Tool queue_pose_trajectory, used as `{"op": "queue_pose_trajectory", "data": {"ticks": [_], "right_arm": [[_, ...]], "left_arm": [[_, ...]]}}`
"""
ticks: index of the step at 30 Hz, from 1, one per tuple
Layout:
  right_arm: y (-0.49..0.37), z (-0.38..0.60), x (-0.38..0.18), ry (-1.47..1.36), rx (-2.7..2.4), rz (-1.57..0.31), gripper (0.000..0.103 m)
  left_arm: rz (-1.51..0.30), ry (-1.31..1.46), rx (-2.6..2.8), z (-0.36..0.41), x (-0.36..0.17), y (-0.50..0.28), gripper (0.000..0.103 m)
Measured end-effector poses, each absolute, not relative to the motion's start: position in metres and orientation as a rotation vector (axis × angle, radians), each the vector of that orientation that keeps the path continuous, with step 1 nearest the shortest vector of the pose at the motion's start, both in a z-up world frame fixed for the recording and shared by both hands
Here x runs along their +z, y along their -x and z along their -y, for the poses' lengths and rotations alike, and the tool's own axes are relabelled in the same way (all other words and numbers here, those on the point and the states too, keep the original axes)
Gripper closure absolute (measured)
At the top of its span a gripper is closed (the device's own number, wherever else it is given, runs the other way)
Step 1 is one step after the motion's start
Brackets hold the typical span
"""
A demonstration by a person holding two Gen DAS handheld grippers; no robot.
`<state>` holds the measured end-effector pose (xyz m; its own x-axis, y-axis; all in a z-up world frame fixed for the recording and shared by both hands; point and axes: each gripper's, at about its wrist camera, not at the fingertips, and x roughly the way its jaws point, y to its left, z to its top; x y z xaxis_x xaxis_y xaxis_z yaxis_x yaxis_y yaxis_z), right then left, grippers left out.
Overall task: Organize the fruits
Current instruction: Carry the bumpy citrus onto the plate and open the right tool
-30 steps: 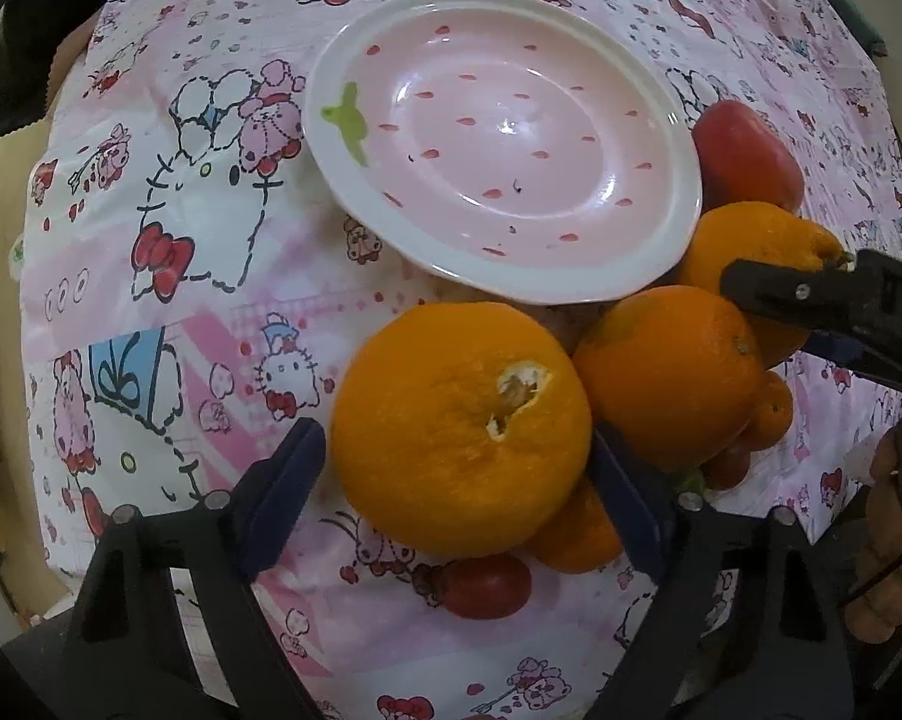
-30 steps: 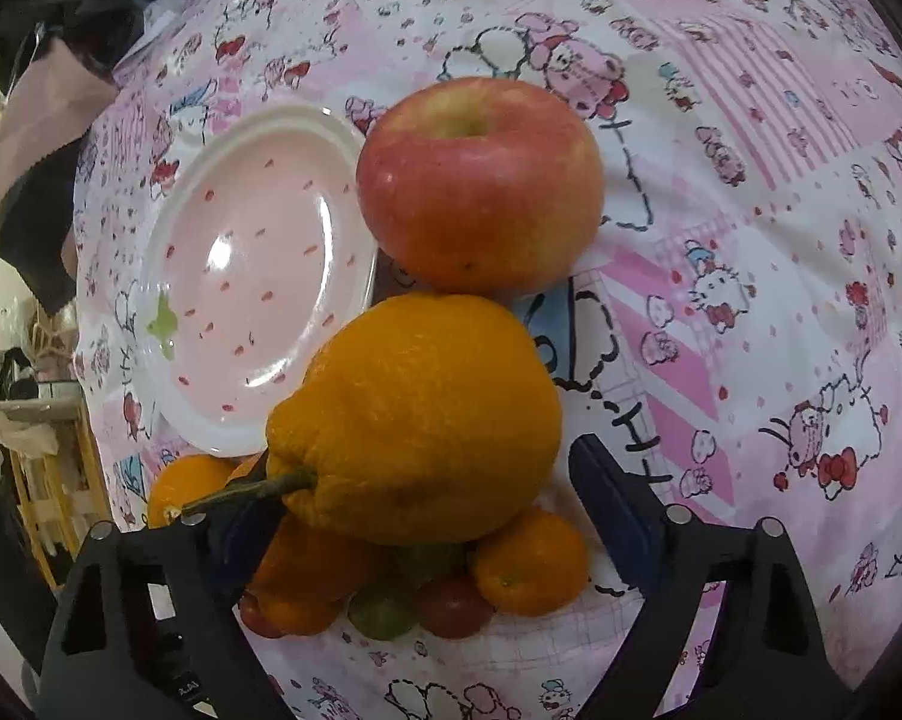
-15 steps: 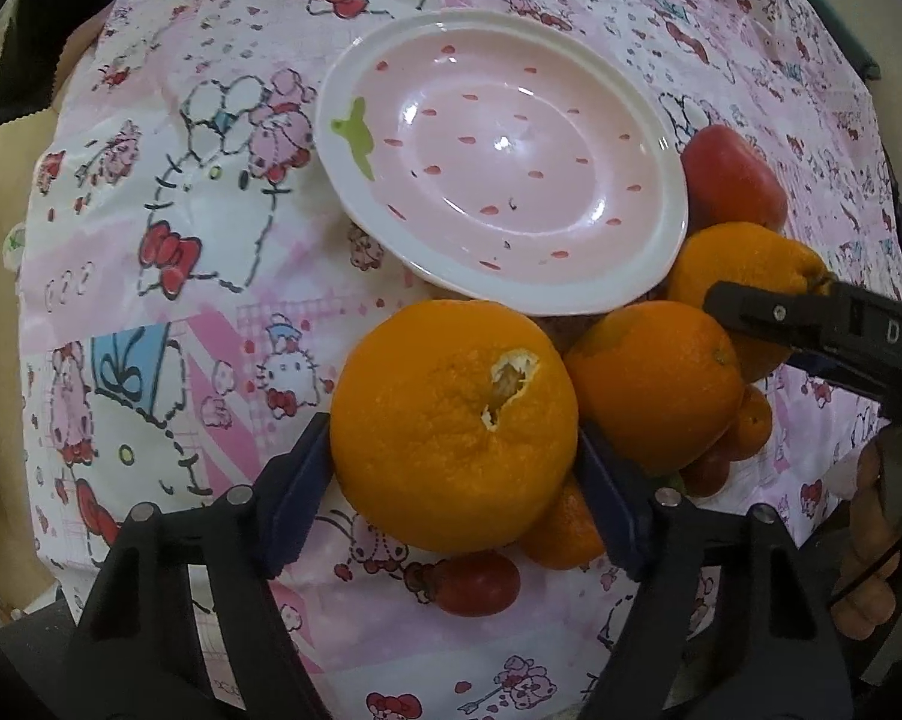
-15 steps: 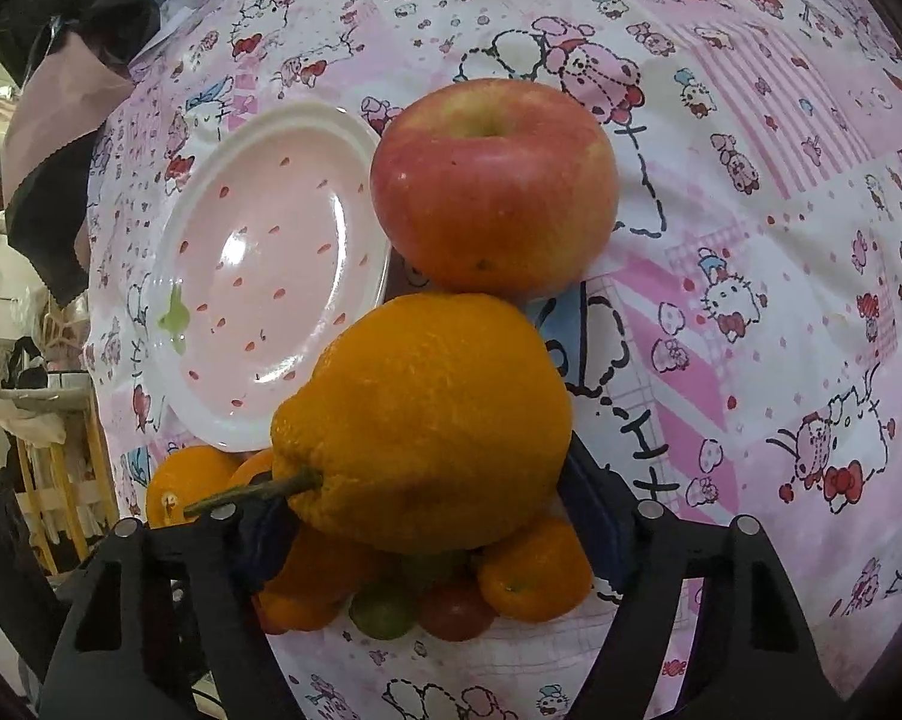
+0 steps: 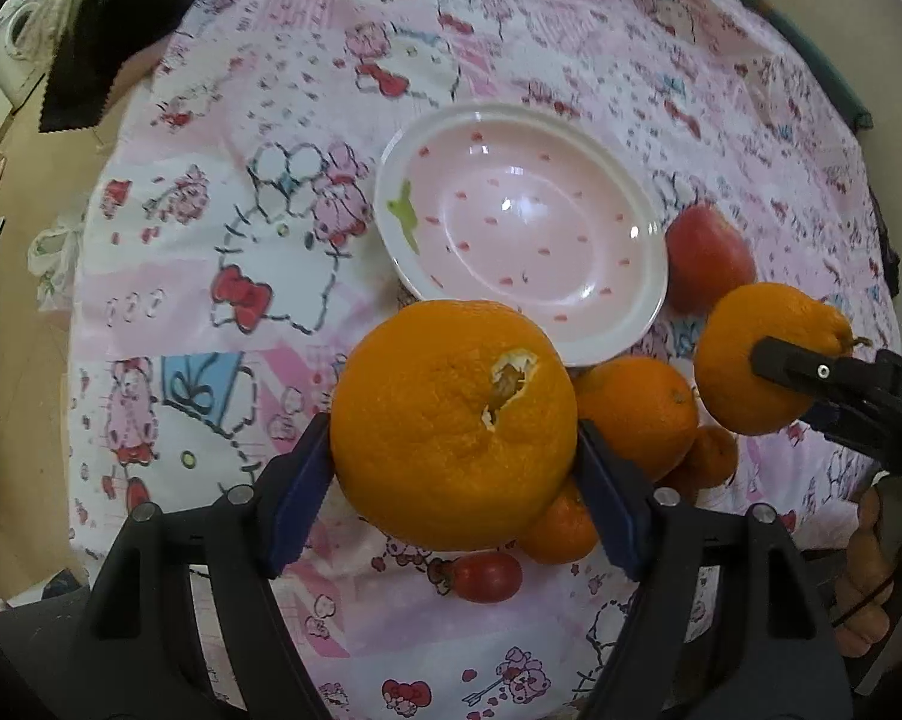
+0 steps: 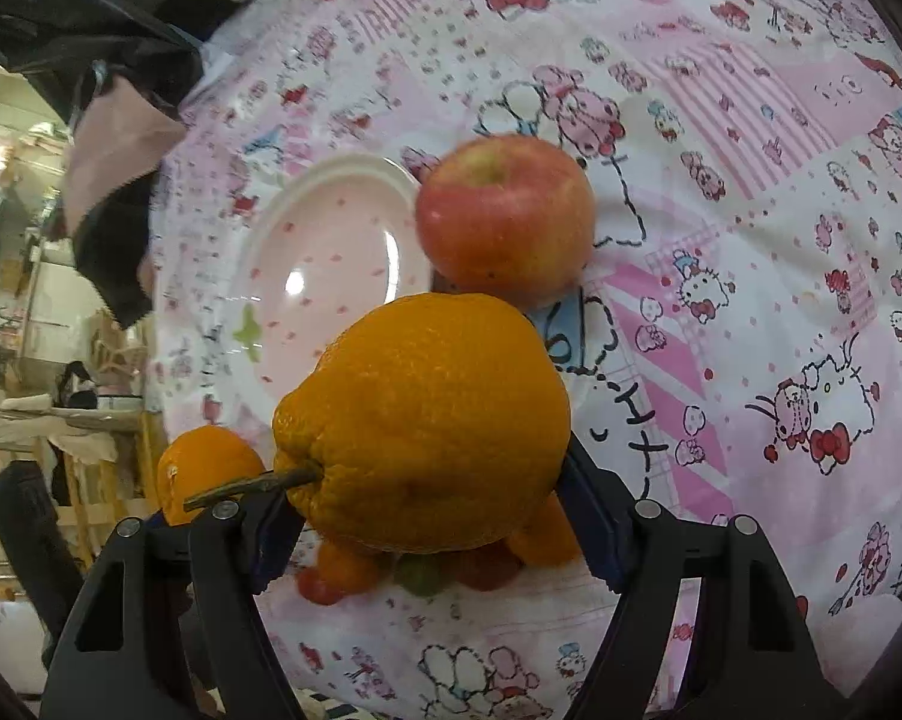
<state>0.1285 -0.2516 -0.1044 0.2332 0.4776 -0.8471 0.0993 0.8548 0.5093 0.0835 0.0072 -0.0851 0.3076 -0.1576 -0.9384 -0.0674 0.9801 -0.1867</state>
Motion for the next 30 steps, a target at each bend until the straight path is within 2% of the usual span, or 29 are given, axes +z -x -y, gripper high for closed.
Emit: {"op": "queue_pose_trajectory", "data": {"ticks": [9,15,22,30], "right_arm": [[-0.128,0.252,-0.06,-0.614,0.42,-1.169,0.024],[-0.147,0.244,-0.035,-0.601,0.477,-1.084,0.025],[-0.185,0.233,-0.044,-0.531,0.46,-1.111,0.025],[-0.23,0.204,-0.09,-0.428,0.445,-1.249,0.025]], "left_arm": [[-1.1,0.207,-0.069,-0.013,-0.038,-0.085,0.029],[-1.066,0.134,-0.09,-0.008,-0.021,-0.109,0.029],[-1.079,0.075,-0.108,-0.002,-0.033,-0.15,0.029],[-1.155,0.063,-0.129,0.003,-0.073,-0.189,0.029]]}}
